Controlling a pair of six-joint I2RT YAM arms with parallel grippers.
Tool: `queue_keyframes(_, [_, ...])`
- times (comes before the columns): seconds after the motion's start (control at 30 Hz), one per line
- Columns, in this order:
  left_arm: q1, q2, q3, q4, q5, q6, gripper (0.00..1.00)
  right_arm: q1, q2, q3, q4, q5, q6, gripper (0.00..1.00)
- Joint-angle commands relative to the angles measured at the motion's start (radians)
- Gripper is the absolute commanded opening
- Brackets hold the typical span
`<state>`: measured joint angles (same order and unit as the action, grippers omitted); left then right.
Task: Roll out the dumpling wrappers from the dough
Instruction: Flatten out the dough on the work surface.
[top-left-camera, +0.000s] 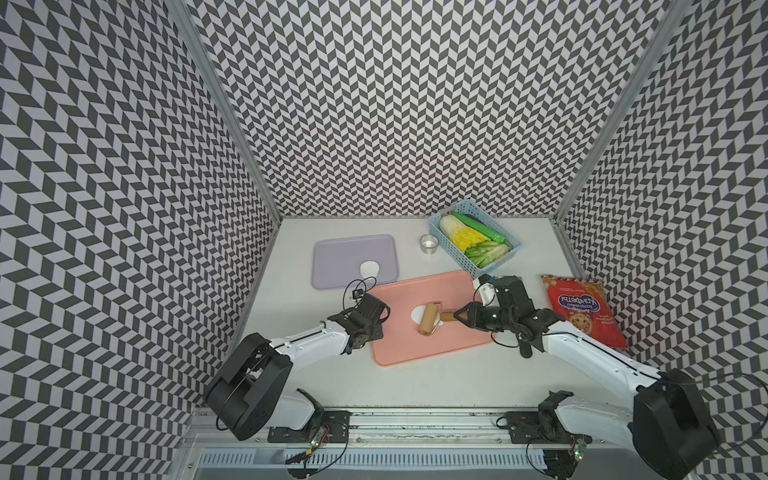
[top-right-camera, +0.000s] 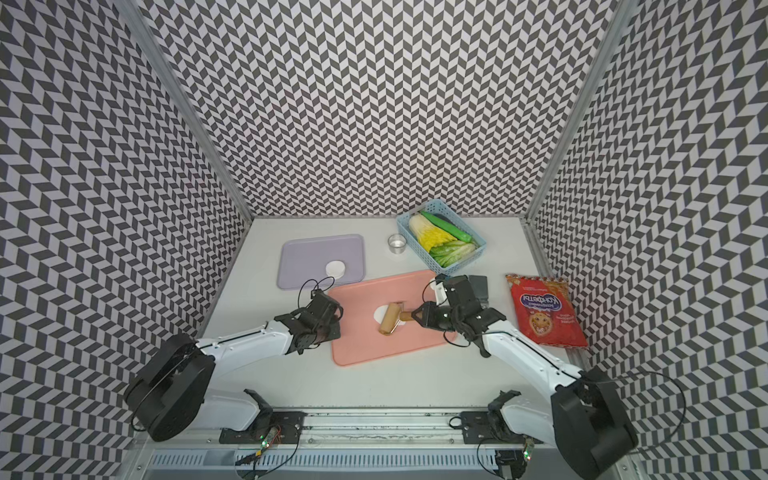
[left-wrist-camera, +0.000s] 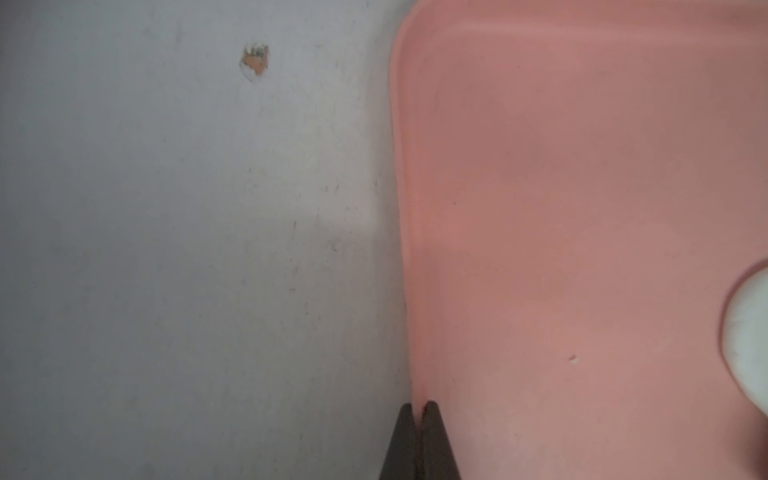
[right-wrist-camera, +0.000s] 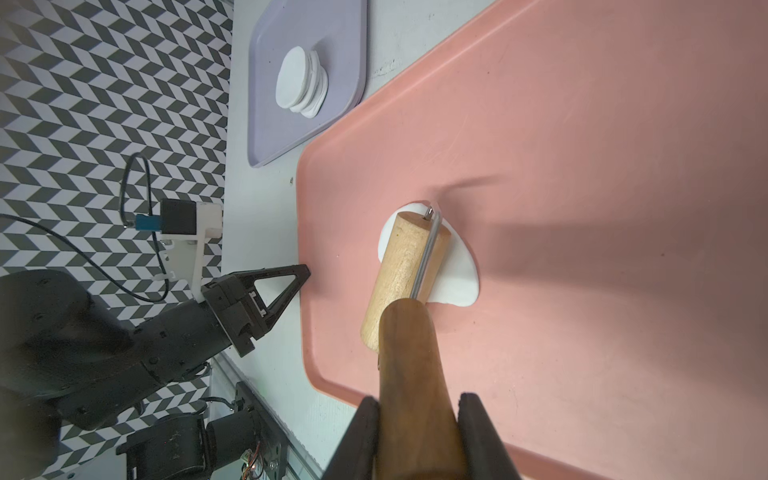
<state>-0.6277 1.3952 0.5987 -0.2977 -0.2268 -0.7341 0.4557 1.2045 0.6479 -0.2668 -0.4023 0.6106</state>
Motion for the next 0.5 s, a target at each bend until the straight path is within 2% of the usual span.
queue_keyframes(0.0, [-0.015,0.02,0.001,-0.029,0.032,0.054,0.0,0.006,0.07,-0.007,-0.109,0.144,0.01,0.0])
queue_keyframes(0.17, [-0.023,0.021,0.0,-0.026,0.033,0.058,0.0,0.09,0.161,-0.001,-0.038,0.167,0.07,0.0])
queue_keyframes(0.33, [-0.024,0.011,-0.01,-0.029,0.025,0.055,0.0,0.087,0.17,-0.051,-0.006,0.197,0.1,0.0])
queue_keyframes(0.47, [-0.024,0.006,-0.01,-0.035,0.016,0.05,0.0,0.043,0.11,-0.077,-0.047,0.219,0.105,0.0])
